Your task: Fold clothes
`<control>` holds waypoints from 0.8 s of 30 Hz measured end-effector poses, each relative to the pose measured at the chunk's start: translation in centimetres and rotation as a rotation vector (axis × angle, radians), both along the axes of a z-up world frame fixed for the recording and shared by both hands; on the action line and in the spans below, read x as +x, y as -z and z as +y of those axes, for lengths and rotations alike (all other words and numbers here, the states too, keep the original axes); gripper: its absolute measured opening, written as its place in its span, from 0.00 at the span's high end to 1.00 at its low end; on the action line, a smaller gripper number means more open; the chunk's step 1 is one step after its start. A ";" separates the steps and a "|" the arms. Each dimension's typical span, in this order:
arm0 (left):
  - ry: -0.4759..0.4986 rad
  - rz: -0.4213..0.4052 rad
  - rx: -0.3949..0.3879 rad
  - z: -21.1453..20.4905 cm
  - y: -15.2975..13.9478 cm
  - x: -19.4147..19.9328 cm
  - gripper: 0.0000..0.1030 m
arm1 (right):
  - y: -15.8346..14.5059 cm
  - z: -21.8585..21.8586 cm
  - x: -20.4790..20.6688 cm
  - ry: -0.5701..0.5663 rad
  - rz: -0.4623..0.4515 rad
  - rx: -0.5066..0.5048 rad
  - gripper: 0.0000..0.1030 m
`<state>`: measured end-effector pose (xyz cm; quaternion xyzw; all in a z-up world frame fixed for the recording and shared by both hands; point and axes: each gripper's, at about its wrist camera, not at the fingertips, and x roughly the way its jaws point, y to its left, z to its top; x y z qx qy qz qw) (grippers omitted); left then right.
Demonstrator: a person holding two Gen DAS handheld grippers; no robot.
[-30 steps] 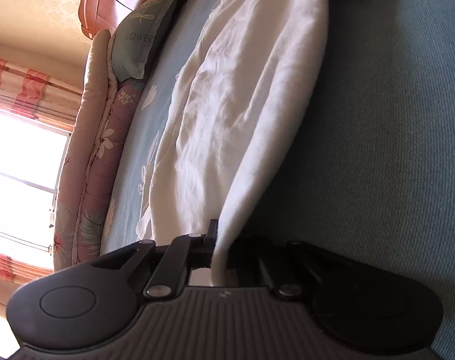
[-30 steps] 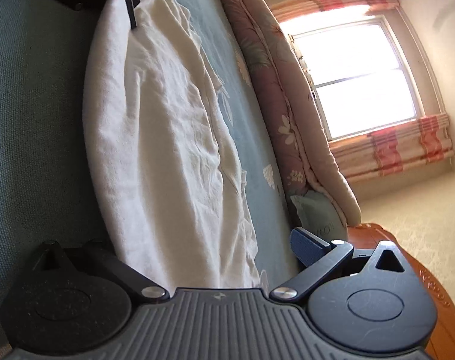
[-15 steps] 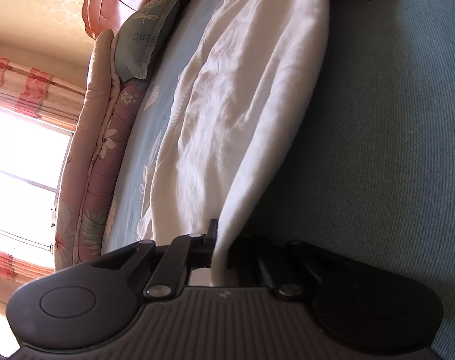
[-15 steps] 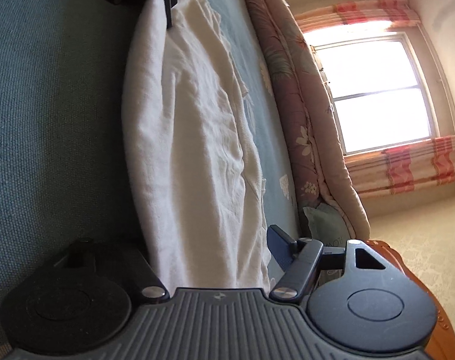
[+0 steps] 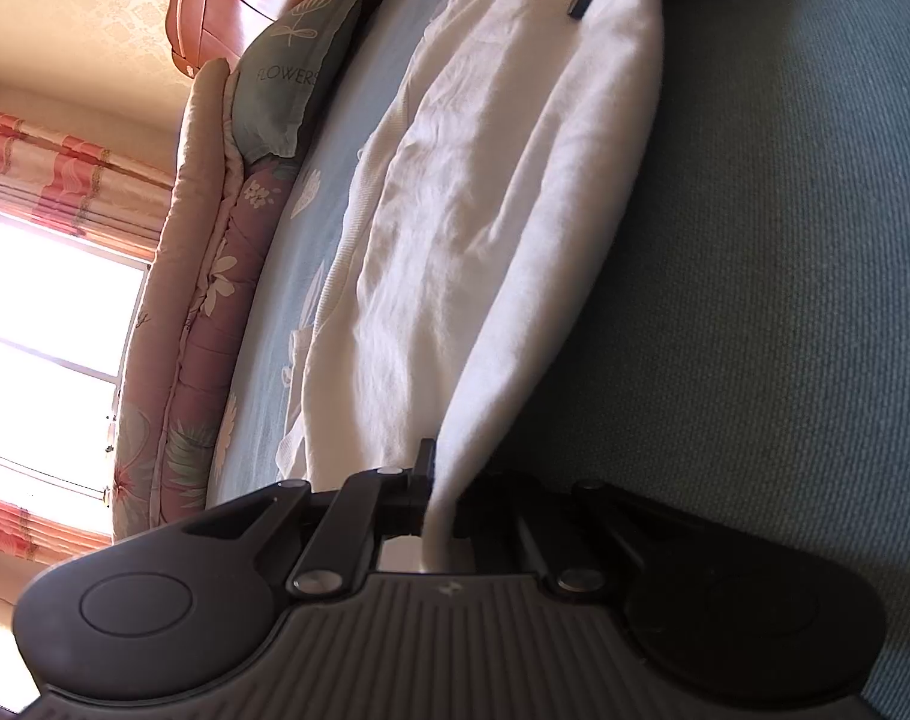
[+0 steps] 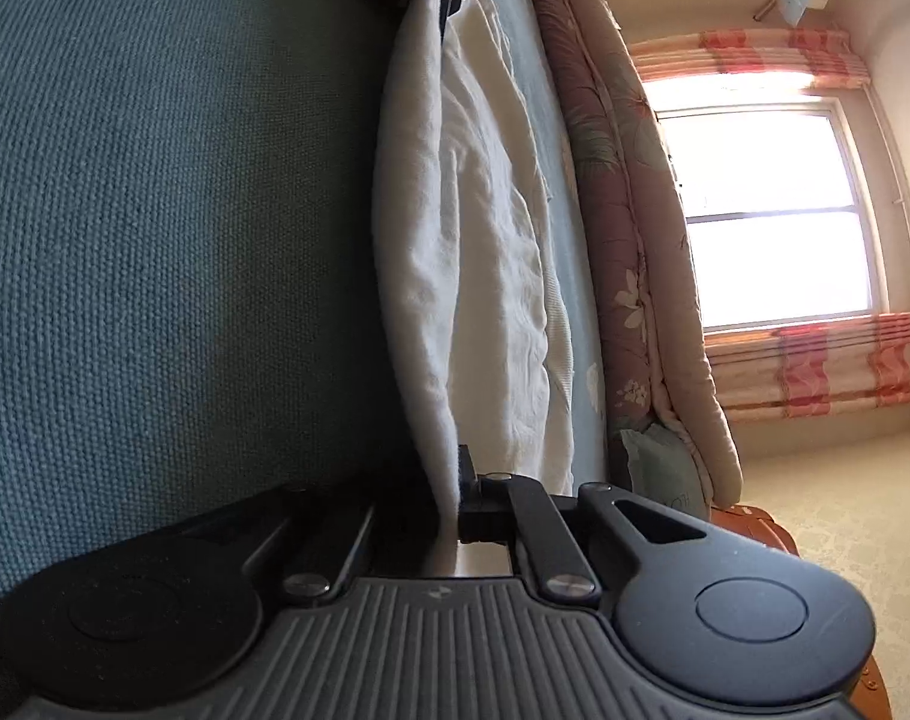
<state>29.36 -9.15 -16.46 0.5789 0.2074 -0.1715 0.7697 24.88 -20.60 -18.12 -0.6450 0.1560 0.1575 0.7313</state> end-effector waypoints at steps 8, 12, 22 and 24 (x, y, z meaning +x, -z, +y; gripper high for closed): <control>0.002 0.001 0.000 0.2 0.1 0.0 1.00 | 0.1 0.4 0.4 0.021 -0.011 -0.025 0.91; 0.001 0.001 -0.001 0.2 0.0 0.0 1.00 | -0.1 0.2 0.4 0.019 -0.021 0.000 0.91; 0.001 0.000 -0.003 0.3 0.0 0.0 1.00 | -0.4 0.1 0.4 0.038 -0.063 -0.007 0.77; 0.002 0.005 0.001 0.3 -0.2 0.0 1.00 | -0.6 0.0 0.7 0.068 -0.049 -0.003 0.76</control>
